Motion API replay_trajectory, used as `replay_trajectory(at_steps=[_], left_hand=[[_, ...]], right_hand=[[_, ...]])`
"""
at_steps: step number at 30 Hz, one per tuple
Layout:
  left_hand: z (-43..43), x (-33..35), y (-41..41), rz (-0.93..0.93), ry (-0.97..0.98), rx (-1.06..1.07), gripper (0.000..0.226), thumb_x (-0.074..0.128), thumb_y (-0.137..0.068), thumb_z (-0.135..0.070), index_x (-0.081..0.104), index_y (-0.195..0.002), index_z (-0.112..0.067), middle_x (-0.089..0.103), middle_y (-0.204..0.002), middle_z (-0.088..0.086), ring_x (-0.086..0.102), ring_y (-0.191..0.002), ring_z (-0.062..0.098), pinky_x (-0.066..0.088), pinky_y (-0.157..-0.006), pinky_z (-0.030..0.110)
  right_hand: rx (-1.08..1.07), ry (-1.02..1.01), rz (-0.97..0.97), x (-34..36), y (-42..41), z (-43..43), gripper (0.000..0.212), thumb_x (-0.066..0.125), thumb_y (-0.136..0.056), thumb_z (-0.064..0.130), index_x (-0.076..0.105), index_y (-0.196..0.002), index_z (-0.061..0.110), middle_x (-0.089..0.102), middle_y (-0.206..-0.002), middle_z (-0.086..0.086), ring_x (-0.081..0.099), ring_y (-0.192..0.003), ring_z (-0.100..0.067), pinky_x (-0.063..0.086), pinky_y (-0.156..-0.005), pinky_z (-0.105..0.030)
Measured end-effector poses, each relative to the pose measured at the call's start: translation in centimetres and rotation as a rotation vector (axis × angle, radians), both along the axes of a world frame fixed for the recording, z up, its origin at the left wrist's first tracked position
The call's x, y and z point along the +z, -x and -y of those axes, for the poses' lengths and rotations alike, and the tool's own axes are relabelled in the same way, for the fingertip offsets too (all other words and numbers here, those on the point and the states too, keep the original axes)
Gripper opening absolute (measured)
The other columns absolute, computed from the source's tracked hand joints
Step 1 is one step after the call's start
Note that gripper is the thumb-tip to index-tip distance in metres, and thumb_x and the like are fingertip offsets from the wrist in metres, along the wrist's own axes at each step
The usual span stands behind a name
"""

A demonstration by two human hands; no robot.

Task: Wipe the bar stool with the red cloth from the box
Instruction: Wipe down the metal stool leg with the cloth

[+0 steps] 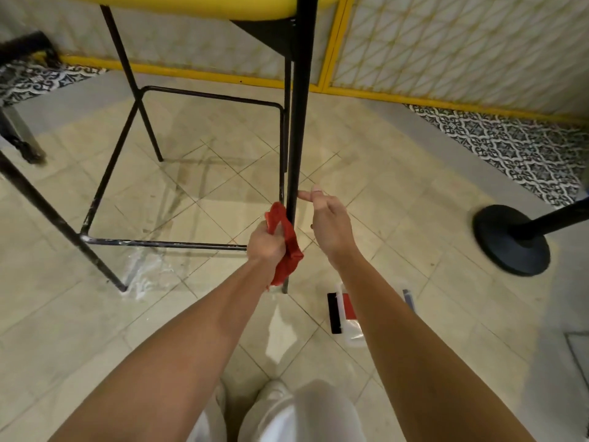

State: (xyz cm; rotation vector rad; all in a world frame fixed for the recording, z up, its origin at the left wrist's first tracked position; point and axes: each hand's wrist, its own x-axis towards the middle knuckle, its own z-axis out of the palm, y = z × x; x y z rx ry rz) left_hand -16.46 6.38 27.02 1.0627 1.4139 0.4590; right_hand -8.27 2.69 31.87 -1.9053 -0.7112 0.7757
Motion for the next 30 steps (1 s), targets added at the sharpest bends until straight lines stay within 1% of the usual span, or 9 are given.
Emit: replay_trajectory(at_steps=[2, 5, 8, 11, 13, 16, 20, 25, 30], left_hand=[[-0.4, 0.0, 0.2, 0.122, 0.09, 0.055, 0.028, 0.046, -0.097, -0.041, 0.062, -0.095, -0.019, 0.067, -0.082, 0.002, 0.066, -0.074, 0.02, 0.055, -0.076, 0.032], [-0.4, 0.3, -0.3, 0.308, -0.027, 0.184, 0.019, 0.048, -0.097, -0.036, 0.062, -0.086, -0.03, 0.068, -0.073, -0.005, 0.067, -0.064, 0.01, 0.054, -0.058, 0.022], [0.2, -1.2, -1.0, 0.191, -0.149, 0.167, 0.022, 0.042, -0.099, -0.038, 0.062, -0.095, -0.03, 0.068, -0.087, -0.003, 0.066, -0.082, 0.016, 0.054, -0.076, 0.03], [0.1, -3.7, -1.4, -0.061, -0.076, 0.046, 0.033, 0.037, -0.1, -0.037, 0.061, -0.109, -0.016, 0.068, -0.1, 0.008, 0.065, -0.093, 0.029, 0.051, -0.085, 0.036], [-0.5, -4.0, -1.2, -0.221, -0.013, -0.076, 0.036, 0.034, -0.101, -0.034, 0.059, -0.112, -0.011, 0.066, -0.106, 0.01, 0.062, -0.098, 0.03, 0.047, -0.084, 0.033], [-0.9, -3.5, -1.1, -0.131, -0.037, -0.05, 0.038, 0.034, -0.1, -0.043, 0.059, -0.104, -0.015, 0.066, -0.102, 0.007, 0.063, -0.094, 0.026, 0.05, -0.087, 0.037], [1.4, -4.2, -0.6, 0.014, -0.299, -0.011, 0.027, 0.036, -0.1, -0.04, 0.053, -0.106, -0.02, 0.062, -0.088, -0.005, 0.06, -0.081, 0.008, 0.046, -0.069, 0.019], [1.1, -6.5, -0.7, -0.271, -0.203, -0.204, 0.029, 0.033, -0.102, -0.027, 0.055, -0.113, -0.011, 0.061, -0.091, 0.003, 0.059, -0.073, 0.02, 0.042, -0.059, 0.02], [0.4, -6.9, 1.1, -0.111, -0.282, -0.202, 0.018, 0.048, -0.098, -0.028, 0.058, -0.084, -0.023, 0.061, -0.073, -0.006, 0.059, -0.068, 0.012, 0.046, -0.061, 0.019]], right_hand=[[0.005, -0.017, -0.038, -0.4, -0.2, 0.0, 0.043, 0.031, -0.1, 0.042, 0.071, -0.101, 0.03, 0.053, -0.124, 0.003, 0.047, -0.12, -0.014, 0.037, -0.106, -0.045], [-0.001, -0.048, -0.102, -1.1, -0.6, -0.2, 0.045, 0.031, -0.1, 0.044, 0.073, -0.098, 0.028, 0.052, -0.112, 0.013, 0.048, -0.116, -0.011, 0.037, -0.106, -0.045], [-0.014, -0.076, -0.125, -1.3, -0.7, -0.2, 0.045, 0.032, -0.1, 0.043, 0.074, -0.094, 0.026, 0.053, -0.095, 0.028, 0.048, -0.116, -0.01, 0.036, -0.107, -0.046], [0.025, -0.085, -0.149, -1.7, -1.0, 0.2, 0.046, 0.03, -0.101, 0.042, 0.072, -0.103, 0.024, 0.051, -0.092, 0.036, 0.047, -0.122, -0.011, 0.033, -0.11, -0.045], [0.048, -0.056, -0.144, -2.2, -1.2, 0.5, 0.046, 0.028, -0.101, 0.042, 0.069, -0.112, 0.022, 0.057, -0.107, 0.028, 0.047, -0.124, -0.013, 0.031, -0.111, -0.042], [0.025, 0.025, -0.192, -3.8, -1.5, 0.9, 0.047, 0.028, -0.1, 0.044, 0.064, -0.12, 0.023, 0.059, -0.128, 0.0, 0.05, -0.121, -0.019, 0.034, -0.108, -0.039], [-0.054, 0.077, -0.29, -6.1, -1.4, 1.6, 0.049, 0.027, -0.099, 0.047, 0.066, -0.115, 0.022, 0.063, -0.116, -0.001, 0.055, -0.107, -0.018, 0.04, -0.097, -0.034], [-0.105, 0.096, -0.331, -8.4, -1.3, 2.5, 0.048, 0.028, -0.099, 0.047, 0.068, -0.104, 0.022, 0.065, -0.105, 0.002, 0.057, -0.104, -0.016, 0.041, -0.096, -0.034], [-0.121, 0.106, -0.368, -9.5, -1.4, 2.7, 0.049, 0.027, -0.099, 0.047, 0.069, -0.103, 0.021, 0.065, -0.107, 0.0, 0.057, -0.102, -0.018, 0.041, -0.09, -0.032]])
